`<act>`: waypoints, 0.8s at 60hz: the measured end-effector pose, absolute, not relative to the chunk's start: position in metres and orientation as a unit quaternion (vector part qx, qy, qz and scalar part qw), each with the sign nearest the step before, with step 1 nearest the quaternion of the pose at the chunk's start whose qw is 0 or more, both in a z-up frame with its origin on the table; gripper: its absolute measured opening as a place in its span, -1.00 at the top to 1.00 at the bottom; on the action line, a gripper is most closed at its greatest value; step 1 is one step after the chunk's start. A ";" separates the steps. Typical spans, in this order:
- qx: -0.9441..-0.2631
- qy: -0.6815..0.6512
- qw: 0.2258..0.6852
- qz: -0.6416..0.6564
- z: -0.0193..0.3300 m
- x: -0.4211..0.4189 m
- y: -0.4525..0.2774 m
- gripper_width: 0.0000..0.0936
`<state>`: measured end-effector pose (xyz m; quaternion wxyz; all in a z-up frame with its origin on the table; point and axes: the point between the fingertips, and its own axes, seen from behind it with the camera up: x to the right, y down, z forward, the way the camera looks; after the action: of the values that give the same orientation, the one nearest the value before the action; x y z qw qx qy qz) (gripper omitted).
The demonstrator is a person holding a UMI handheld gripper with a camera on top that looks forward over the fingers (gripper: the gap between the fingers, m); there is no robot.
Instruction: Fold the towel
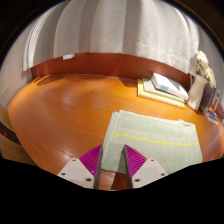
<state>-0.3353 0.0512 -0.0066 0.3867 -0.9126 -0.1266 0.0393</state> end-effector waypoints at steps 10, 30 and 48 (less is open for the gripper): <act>-0.907 -0.156 0.390 -0.003 -0.006 -0.311 0.066 0.91; -0.881 -0.109 0.456 -0.069 0.125 -0.180 0.114 0.93; -0.907 -0.072 0.407 -0.079 0.078 -0.014 0.097 0.28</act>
<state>-0.0142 0.0969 0.0780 0.4073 -0.9071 -0.0720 -0.0787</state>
